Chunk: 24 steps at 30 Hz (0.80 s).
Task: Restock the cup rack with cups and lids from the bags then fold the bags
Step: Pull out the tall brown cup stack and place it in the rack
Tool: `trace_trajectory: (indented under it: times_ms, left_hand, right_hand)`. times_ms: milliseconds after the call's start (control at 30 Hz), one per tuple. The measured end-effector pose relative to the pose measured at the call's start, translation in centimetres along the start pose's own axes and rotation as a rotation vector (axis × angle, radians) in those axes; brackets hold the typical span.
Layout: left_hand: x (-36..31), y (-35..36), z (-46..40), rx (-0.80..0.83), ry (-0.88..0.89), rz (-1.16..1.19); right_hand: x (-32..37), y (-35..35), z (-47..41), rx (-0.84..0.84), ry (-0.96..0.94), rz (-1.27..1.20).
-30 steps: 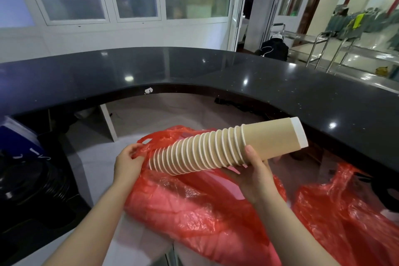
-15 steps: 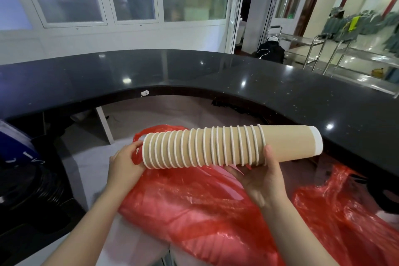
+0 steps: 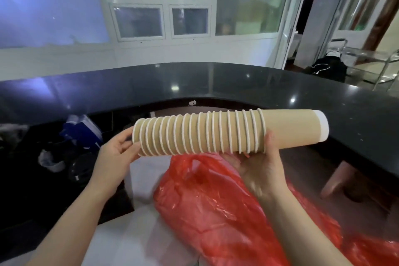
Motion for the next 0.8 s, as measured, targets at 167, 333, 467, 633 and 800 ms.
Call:
trace_trajectory:
  times_ms: [167,333,467,633,800]
  left_hand:
    - [-3.3,-9.4,0.3,-0.181,0.009,0.001]
    - [-7.2,-19.0,3.3,-0.397,0.044,-0.040]
    - [-11.0,-25.2,7.8,-0.586,0.070,-0.161]
    - [-14.3,-32.3,15.2,-0.758,0.084,-0.444]
    - [-15.5,-40.6,23.5,-0.912,0.067,-0.541]
  right_hand:
    - [-4.1,7.5,-2.4,0.139,0.155,-0.057]
    - [-8.4,16.5,-2.6,0.395,0.276,-0.084]
    - [-12.6,22.9,0.1,0.509,0.373,-0.108]
    - [-18.5,29.0,6.2,0.574,0.428,-0.108]
    - [-24.9,34.1,14.0,0.638,0.478,-0.135]
Point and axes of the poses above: each hand's wrist, its own z-axis away from the middle knuckle, its own y-axis out of the palm, x = y × z, the point moved 6 cm from there along -z, towards the middle knuckle, and after that the axes turned 2 degrees about -x, right-handed, at the moved point
